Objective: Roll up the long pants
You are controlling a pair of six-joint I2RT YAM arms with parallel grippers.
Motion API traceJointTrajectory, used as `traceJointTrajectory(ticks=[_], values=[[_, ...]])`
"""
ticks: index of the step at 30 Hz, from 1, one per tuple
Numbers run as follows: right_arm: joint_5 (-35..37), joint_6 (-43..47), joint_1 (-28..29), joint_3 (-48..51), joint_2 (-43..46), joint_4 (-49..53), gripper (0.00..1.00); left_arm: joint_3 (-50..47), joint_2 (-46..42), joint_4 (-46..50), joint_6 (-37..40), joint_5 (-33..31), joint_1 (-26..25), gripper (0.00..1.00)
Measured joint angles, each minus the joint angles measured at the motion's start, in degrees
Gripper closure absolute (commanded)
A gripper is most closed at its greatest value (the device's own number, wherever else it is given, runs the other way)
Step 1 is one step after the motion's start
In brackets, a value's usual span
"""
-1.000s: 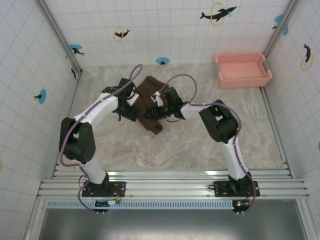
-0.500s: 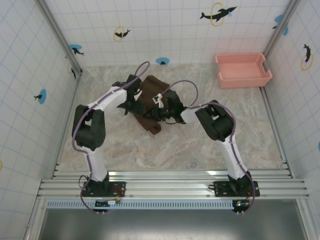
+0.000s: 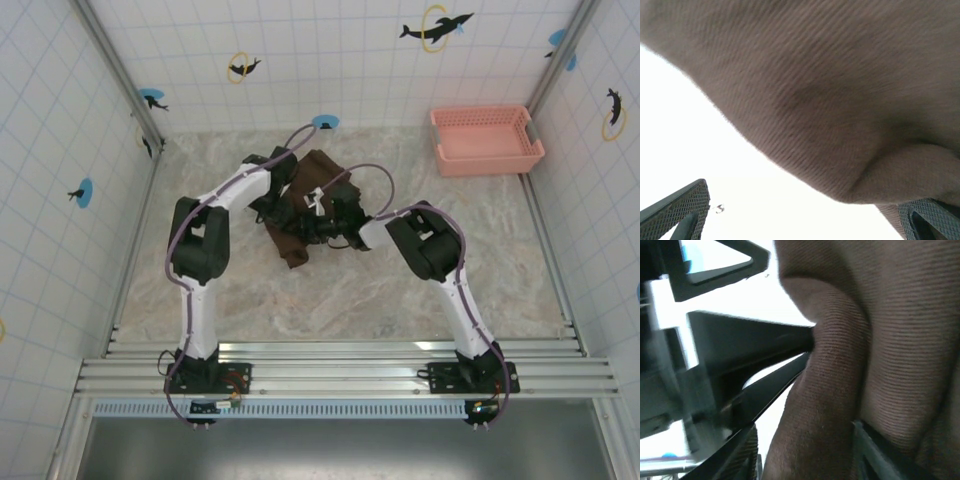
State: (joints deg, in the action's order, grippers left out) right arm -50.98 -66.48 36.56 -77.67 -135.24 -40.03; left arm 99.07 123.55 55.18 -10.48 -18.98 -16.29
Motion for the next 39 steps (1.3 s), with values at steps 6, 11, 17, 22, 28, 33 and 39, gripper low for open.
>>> traceJointTrajectory(ticks=[6,11,17,22,28,33,39], values=[[8.09,21.24,3.54,-0.13,11.02,23.91,0.03,0.74,1.84,-0.81,-0.68,-1.53,-0.11,0.02],[30.71,44.19,10.58,-4.31,20.74,51.74,0.03,0.74,1.84,-2.16,-1.36,-1.33,-0.72,0.03],[54.86,59.49,22.29,-7.48,24.79,64.81,0.03,0.74,1.92,-2.19,-1.53,-1.27,-0.70,0.02],[66.66,64.37,26.75,-7.41,24.06,67.65,0.03,0.74,1.95,-2.16,-1.53,-1.25,-0.70,0.03],[76.17,69.24,29.64,-8.48,18.27,66.36,0.03,0.76,1.97,-2.16,-1.49,-1.09,-0.70,0.03],[79.65,70.40,30.69,-11.61,11.78,66.18,0.03,0.96,2.12,-2.14,-1.38,-1.01,-0.70,0.02],[87.56,71.34,31.89,-16.72,7.19,65.59,0.02,1.18,2.25,-2.25,-1.33,-0.87,-0.70,0.03]])
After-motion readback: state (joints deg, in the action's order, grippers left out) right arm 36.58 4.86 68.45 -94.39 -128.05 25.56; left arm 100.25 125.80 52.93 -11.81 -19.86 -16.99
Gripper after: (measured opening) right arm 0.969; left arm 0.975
